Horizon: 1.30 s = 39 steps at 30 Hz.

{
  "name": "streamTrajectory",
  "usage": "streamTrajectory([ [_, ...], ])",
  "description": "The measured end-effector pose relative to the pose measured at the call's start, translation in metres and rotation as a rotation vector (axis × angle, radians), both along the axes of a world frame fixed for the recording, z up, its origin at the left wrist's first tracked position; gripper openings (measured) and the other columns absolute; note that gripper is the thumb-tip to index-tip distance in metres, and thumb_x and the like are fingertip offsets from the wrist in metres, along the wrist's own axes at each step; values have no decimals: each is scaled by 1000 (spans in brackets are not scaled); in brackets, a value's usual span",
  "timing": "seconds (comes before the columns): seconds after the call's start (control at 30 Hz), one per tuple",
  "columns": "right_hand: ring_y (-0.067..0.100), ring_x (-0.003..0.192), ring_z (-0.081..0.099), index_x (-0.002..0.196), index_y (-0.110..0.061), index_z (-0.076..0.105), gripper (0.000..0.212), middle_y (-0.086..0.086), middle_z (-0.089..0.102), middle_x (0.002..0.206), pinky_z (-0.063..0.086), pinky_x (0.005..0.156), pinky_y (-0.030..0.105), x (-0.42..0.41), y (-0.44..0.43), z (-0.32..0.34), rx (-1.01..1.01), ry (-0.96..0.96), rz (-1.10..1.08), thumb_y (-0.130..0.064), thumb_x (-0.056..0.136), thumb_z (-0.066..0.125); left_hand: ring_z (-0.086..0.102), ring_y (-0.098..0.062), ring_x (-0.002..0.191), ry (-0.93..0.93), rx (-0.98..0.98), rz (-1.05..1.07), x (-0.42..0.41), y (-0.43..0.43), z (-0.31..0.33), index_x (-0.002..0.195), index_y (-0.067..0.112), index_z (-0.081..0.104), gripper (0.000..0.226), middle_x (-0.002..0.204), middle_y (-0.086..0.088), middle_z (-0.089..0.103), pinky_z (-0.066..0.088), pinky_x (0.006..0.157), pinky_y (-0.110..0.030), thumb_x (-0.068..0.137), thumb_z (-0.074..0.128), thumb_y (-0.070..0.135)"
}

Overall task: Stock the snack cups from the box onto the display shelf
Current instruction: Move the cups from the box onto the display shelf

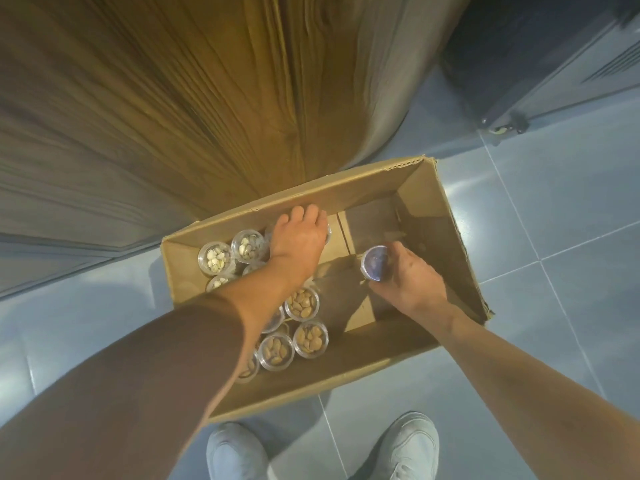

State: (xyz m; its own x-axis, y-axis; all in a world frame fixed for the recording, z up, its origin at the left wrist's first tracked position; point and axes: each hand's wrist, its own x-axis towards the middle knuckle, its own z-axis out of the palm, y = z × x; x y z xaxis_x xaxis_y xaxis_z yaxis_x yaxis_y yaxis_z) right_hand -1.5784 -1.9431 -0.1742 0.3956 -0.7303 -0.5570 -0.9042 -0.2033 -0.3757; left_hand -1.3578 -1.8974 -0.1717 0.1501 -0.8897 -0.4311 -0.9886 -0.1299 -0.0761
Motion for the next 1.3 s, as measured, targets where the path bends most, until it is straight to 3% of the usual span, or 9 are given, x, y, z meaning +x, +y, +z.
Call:
streamTrajectory([
  [0.2,16,99,64,115,-29,47,61,-9,64,111,55,84,33,-4,-5,13,18,-102,-134,-55,74,84,48,-24,117,13,-7,-46,2,-3,6,137,22,48,59,129,3,61,39,91,-37,84,74,27],
  [0.3,14,91,61,109,-32,42,59,-12,59,101,48,79,24,-5,-8,35,24,-140,-181,-51,75,86,46,-24,120,84,-39,-59,3,-5,28,136,23,48,59,131,1,59,39,94,-37,86,73,43],
  [0.4,13,96,65,114,-33,44,59,-13,62,105,54,86,26,-7,-11,69,41,-180,-225,-51,76,85,45,-24,126,143,-80,-44,3,-9,69,143,23,44,67,138,1,55,39,102,-38,86,71,47],
  [0.5,10,88,61,111,-39,36,58,-21,58,98,48,71,15,-11,-15,116,43,-224,-238,-53,79,83,45,-24,127,177,-83,-23,3,-9,117,145,23,44,70,140,1,55,39,103,-39,86,69,49],
  [0.6,5,82,58,110,-41,32,59,-25,57,95,38,64,7,-14,-18,173,28,-285,-254,-52,80,82,46,-24,124,168,-65,-11,3,-12,174,144,25,46,69,137,1,57,39,100,-39,84,68,52],
  [0.7,15,90,64,113,-42,37,61,-16,63,105,43,66,21,-16,-28,246,0,-284,-278,-56,77,83,45,-23,125,160,-49,-1,3,-19,250,144,29,45,69,137,3,56,39,101,-39,83,66,53],
  [0.9,16,105,64,130,-39,46,65,-16,65,116,49,80,33,-31,-48,391,-70,-337,-205,-54,78,82,45,-23,127,204,-57,30,-1,-20,407,146,30,44,68,139,5,56,39,104,-39,84,61,51],
  [1.07,12,102,61,129,-31,54,61,-12,65,117,40,74,14,-35,-59,513,-127,-404,-174,-49,79,83,45,-24,129,228,-95,33,-3,-11,529,148,32,43,73,139,5,55,40,105,-41,82,61,55],
  [1.3,10,102,60,133,-31,55,69,-19,60,114,42,82,24,-40,-55,654,-207,-495,-162,-42,74,89,51,-23,120,222,-138,-22,-5,15,679,139,32,50,65,128,6,60,46,96,-39,79,61,57],
])
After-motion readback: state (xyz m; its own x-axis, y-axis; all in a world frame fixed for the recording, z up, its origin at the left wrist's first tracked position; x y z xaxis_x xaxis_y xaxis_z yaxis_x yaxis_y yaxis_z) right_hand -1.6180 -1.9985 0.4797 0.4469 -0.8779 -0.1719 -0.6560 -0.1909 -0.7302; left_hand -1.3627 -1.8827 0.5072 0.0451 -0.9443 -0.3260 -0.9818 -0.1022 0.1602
